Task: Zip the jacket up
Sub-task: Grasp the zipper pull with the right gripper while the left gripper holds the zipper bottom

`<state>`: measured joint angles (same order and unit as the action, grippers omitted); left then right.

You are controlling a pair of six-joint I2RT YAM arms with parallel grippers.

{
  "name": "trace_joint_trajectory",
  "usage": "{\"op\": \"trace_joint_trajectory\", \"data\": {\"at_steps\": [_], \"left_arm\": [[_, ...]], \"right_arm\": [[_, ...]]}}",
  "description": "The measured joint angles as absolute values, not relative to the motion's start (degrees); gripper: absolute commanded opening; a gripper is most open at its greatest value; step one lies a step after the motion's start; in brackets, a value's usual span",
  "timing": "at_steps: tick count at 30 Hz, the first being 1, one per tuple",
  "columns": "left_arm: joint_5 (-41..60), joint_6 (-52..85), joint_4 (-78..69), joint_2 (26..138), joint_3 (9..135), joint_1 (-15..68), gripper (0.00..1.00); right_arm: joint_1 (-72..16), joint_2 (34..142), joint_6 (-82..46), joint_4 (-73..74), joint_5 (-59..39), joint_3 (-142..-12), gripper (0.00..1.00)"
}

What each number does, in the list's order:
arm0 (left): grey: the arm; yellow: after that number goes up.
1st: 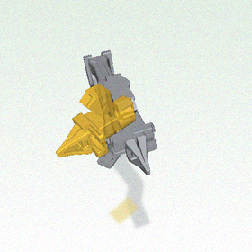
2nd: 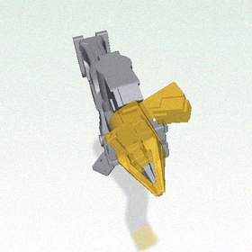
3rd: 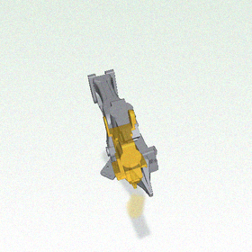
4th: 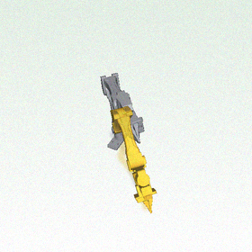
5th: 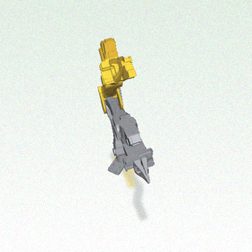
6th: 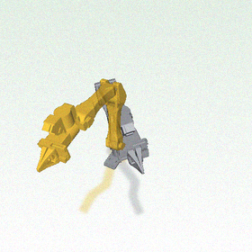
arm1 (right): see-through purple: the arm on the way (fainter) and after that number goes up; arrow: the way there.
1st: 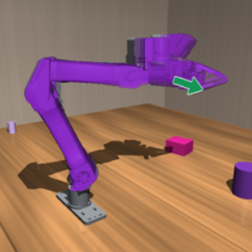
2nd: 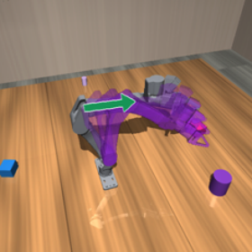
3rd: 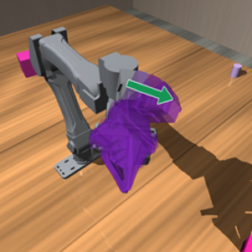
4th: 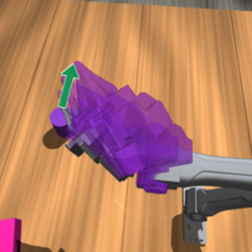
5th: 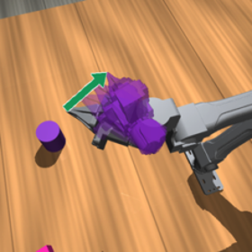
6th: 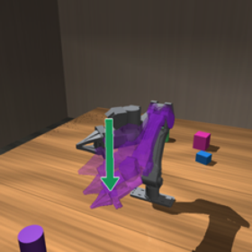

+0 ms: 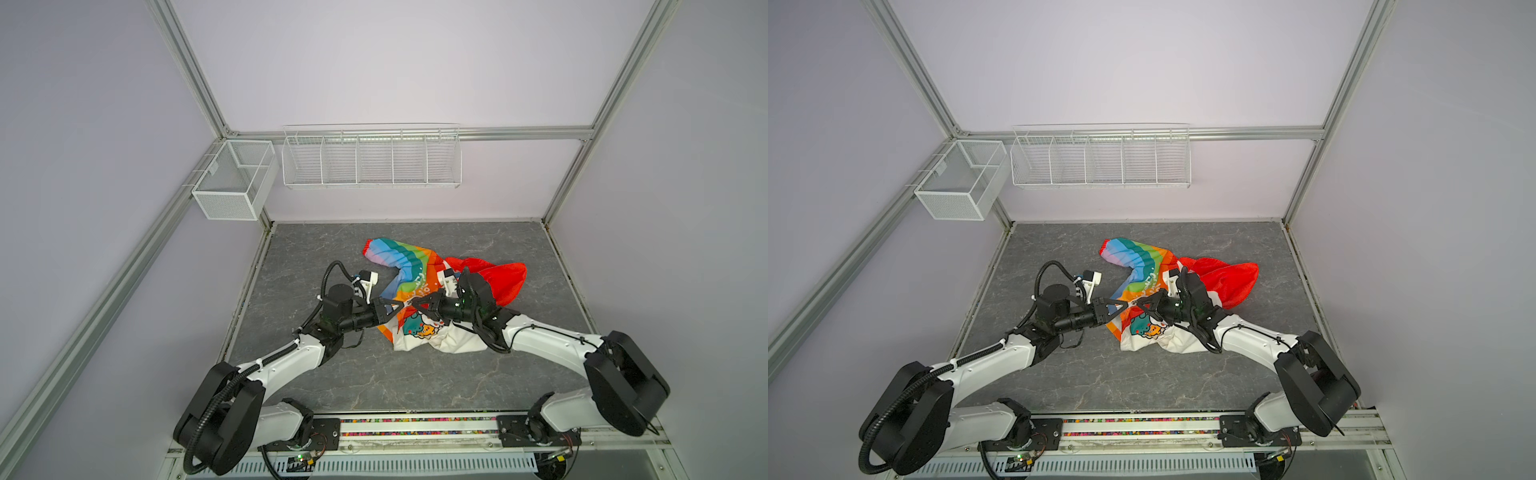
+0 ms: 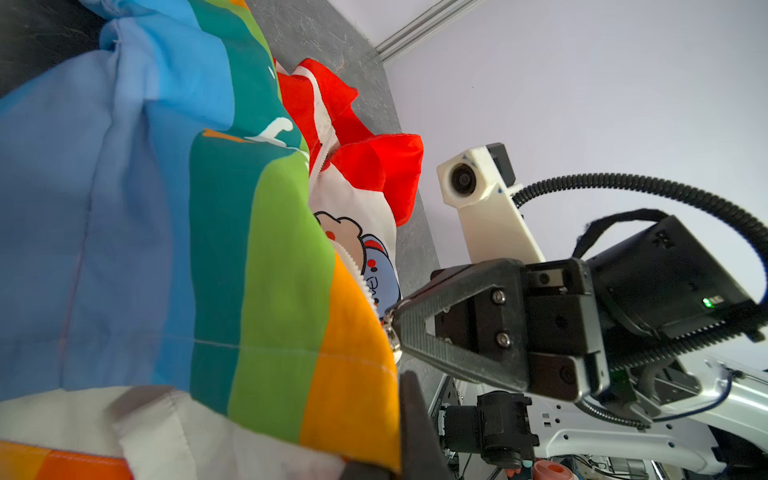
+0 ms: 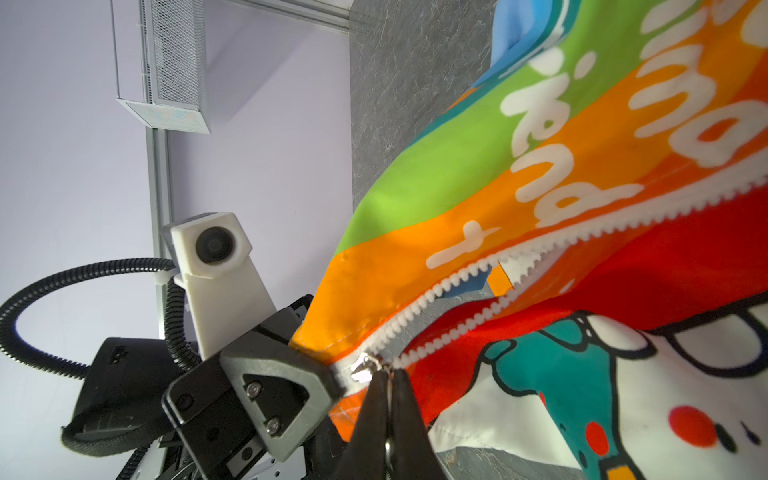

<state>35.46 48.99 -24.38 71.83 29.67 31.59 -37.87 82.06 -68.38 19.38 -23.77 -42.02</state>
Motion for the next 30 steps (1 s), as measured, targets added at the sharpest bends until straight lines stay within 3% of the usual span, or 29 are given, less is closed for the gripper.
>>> {"op": "trace_joint_trajectory", "data": {"at_steps": [30], "left_arm": [[29.65, 42.72, -13.19, 67.64, 29.87, 31.51, 0.00]], "right_arm": [[-37.41, 82.02, -50.98, -6.52, -19.53, -54.76, 0.06]]}}
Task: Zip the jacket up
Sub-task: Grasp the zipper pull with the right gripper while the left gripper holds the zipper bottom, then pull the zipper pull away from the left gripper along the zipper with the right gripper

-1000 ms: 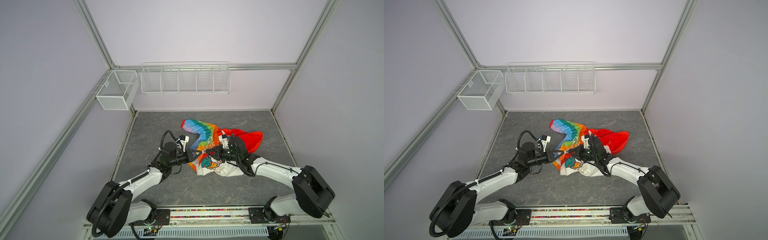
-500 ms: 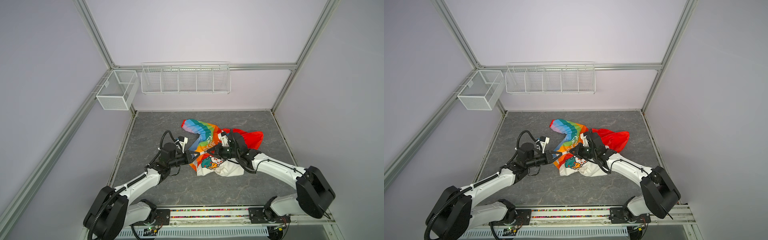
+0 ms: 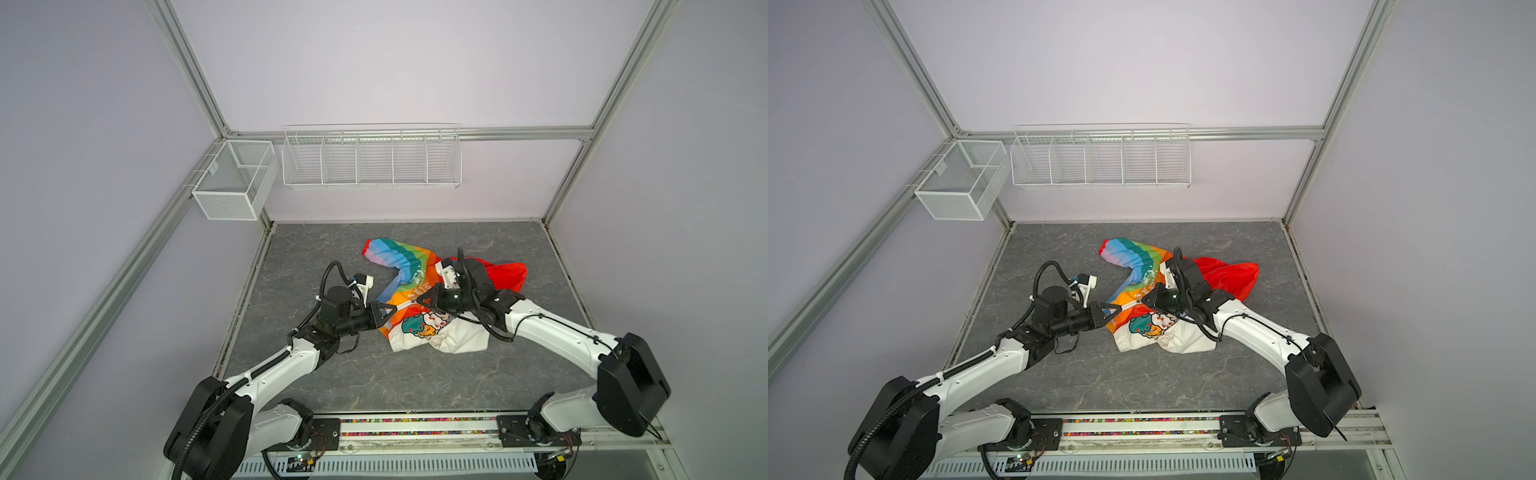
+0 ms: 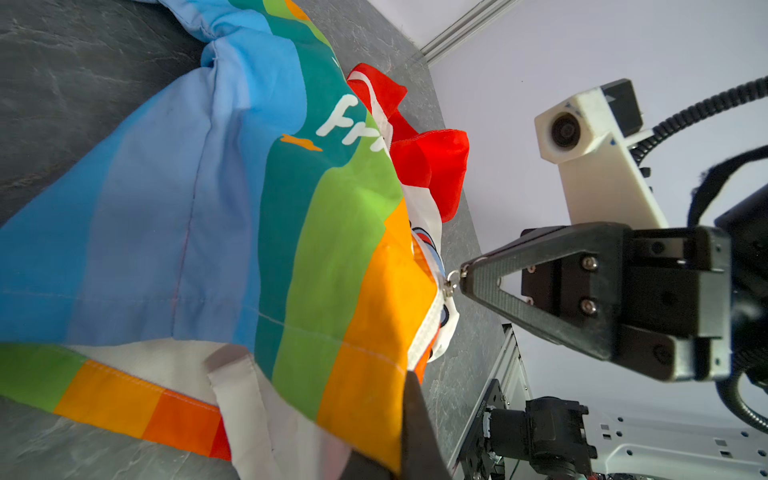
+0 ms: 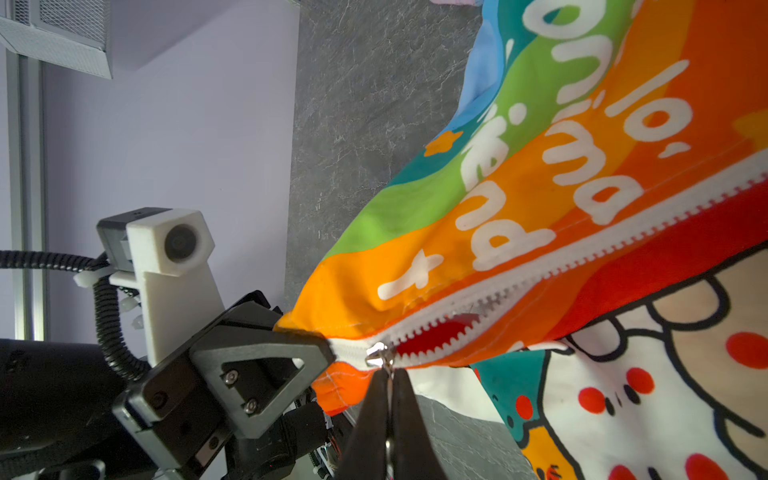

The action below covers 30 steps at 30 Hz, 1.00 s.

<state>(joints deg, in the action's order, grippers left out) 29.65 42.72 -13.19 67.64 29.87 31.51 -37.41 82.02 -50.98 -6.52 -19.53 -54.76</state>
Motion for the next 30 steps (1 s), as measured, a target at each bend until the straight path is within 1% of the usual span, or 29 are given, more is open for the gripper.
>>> {"op": "trace_joint_trajectory", "data": {"at_steps": [11, 30], "left_arm": [[28.27, 41.78, -11.44, 66.41, 30.02, 31.51, 0.00], [25.10, 41.32, -9.69, 65.23, 30.02, 31.51, 0.00]], "right_arm": [[-36.88, 82.46, -48.14, -10.66, -17.17, -56.55, 0.07], [-35.81, 84.77, -46.46, -12.05, -16.16, -58.08, 0.07]]}}
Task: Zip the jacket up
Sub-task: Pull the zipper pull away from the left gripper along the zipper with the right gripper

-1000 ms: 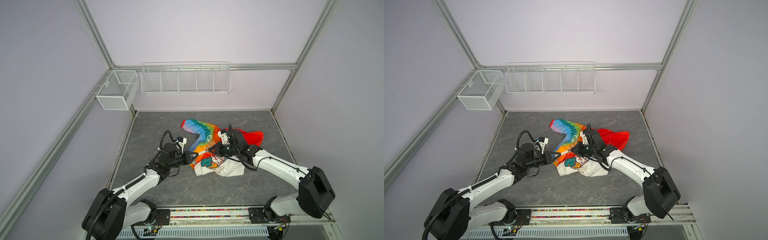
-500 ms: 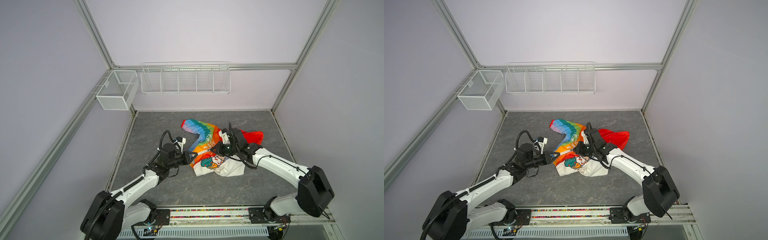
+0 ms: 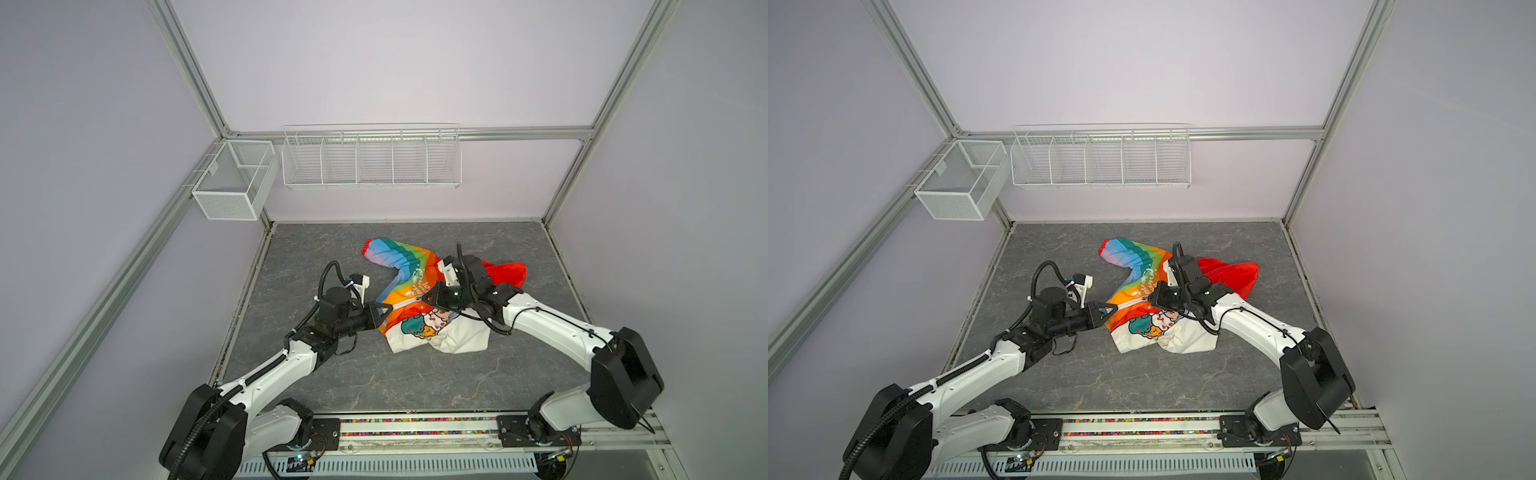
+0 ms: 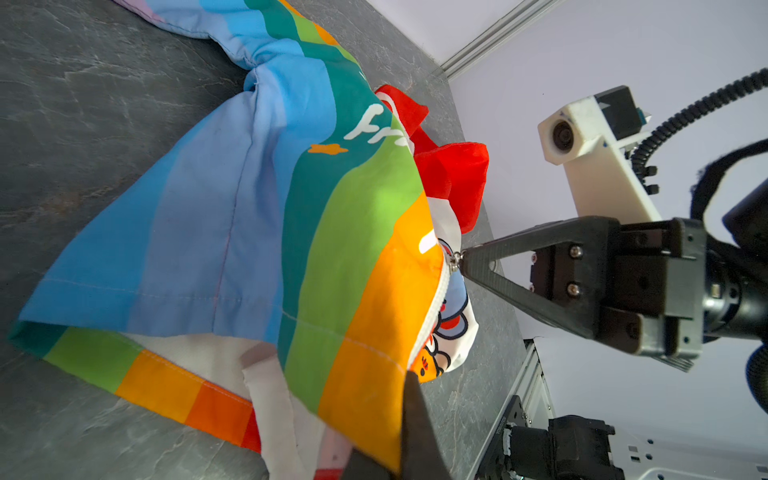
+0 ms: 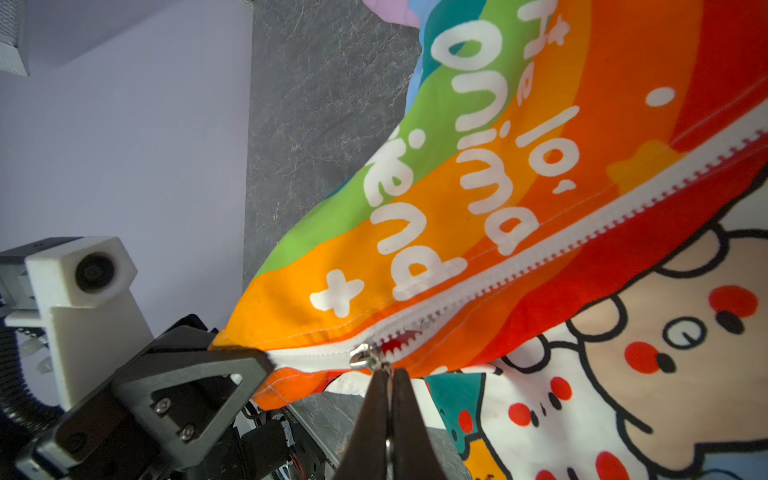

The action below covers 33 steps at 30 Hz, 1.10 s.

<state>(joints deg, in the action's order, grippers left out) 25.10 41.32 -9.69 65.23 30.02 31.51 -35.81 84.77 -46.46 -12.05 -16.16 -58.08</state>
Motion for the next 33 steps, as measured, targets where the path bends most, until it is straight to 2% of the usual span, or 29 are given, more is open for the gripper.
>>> {"op": "trace_joint_trajectory", "data": {"at_steps": [33], "left_arm": [[22.31, 41.30, -8.84, 63.42, 29.63, 31.48, 0.00]], "right_arm": [[-34.28, 89.95, -43.13, -15.99, -12.73, -63.13, 0.07]]}}
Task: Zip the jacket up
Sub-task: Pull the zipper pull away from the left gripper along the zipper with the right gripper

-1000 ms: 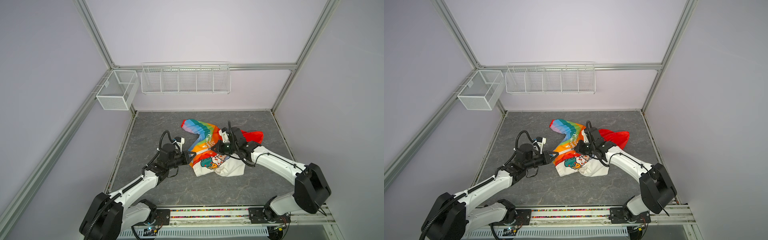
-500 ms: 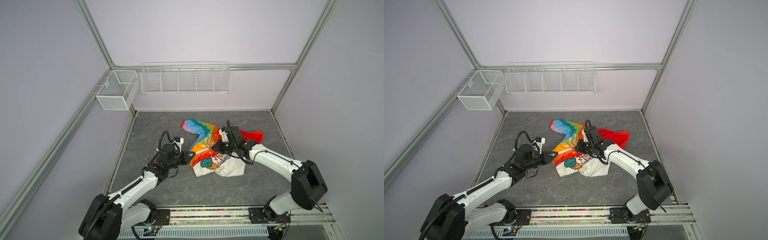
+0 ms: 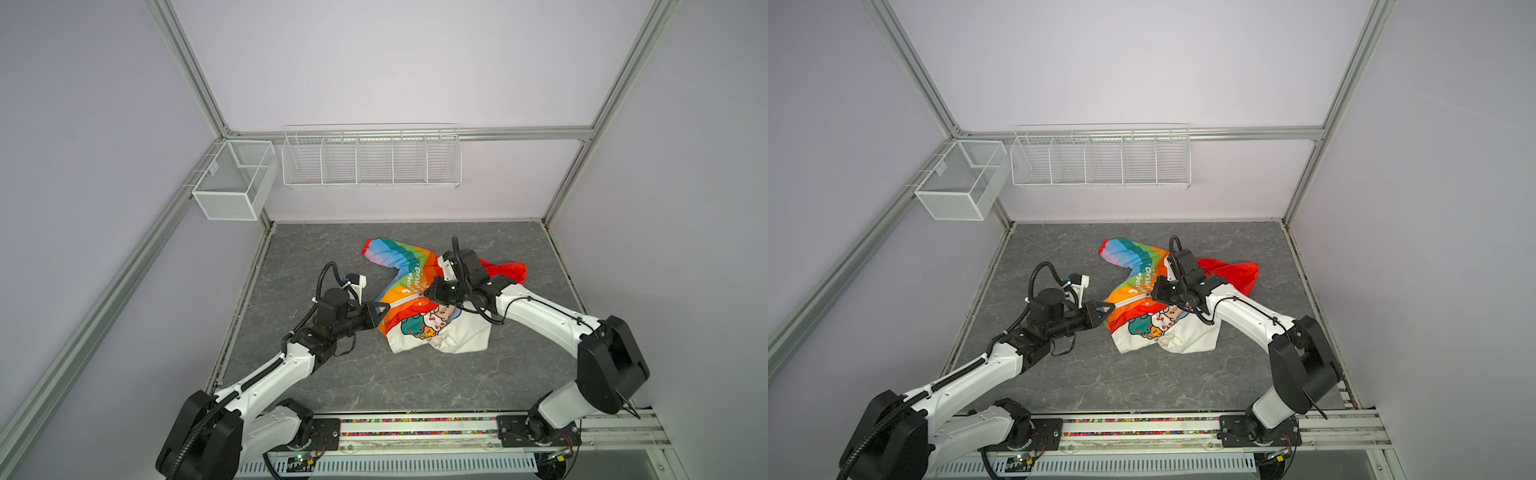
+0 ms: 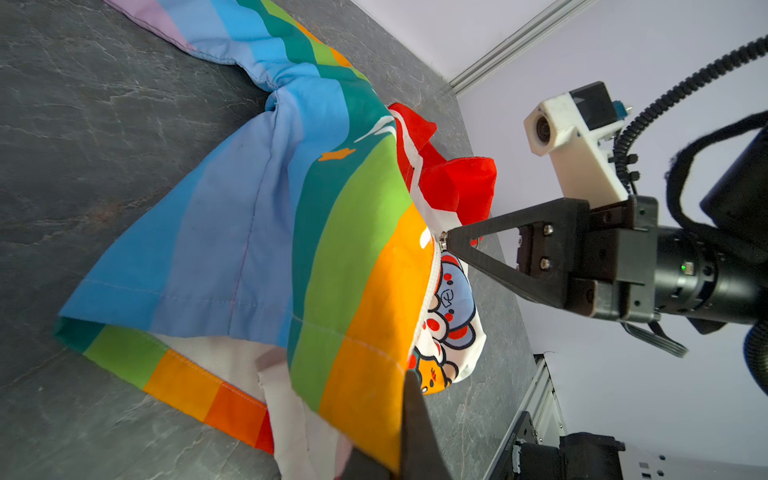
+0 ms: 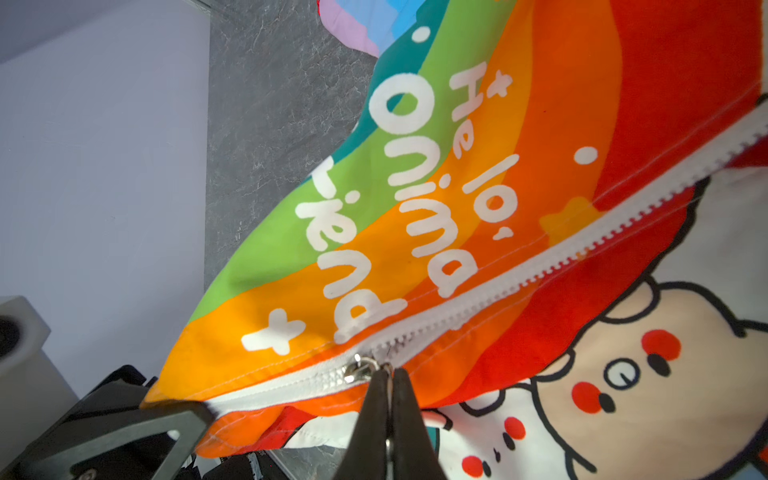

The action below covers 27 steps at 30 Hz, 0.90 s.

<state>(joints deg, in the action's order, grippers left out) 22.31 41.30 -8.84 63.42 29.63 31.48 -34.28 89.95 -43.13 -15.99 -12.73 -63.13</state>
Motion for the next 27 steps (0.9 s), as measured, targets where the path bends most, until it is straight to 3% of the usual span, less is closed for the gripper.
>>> {"op": "trace_joint_trajectory", "data": {"at_steps": [27], "left_arm": [[22.26, 41.30, -8.01, 62.57, 28.91, 31.18, 0.00]], "right_arm": [[-31.46, 92.71, -40.82, -18.65, -11.44, -64.73, 0.07]]}}
